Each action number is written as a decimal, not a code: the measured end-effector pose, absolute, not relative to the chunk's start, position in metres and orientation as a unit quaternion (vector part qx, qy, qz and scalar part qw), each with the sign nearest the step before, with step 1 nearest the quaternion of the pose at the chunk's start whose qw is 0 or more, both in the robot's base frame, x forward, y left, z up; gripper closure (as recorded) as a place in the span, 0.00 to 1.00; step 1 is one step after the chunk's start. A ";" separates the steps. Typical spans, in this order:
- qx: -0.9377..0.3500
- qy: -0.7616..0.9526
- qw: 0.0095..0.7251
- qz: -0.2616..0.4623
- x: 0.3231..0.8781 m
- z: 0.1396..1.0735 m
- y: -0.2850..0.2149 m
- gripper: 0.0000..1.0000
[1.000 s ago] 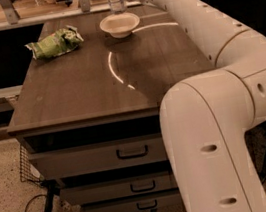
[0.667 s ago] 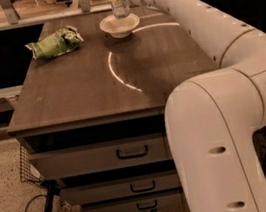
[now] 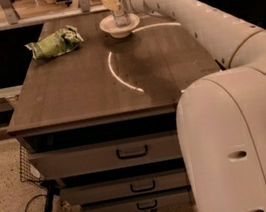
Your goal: Place blue plastic bottle into paper bowl
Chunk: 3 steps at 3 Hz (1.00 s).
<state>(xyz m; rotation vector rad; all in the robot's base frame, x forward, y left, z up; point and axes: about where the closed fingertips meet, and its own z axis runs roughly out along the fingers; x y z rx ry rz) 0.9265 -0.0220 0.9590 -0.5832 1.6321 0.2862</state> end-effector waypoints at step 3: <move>-0.233 0.714 0.634 0.183 0.931 0.930 0.011 1.00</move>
Offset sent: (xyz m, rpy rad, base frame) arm -0.0004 0.0275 -0.0234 0.0990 0.0290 0.0513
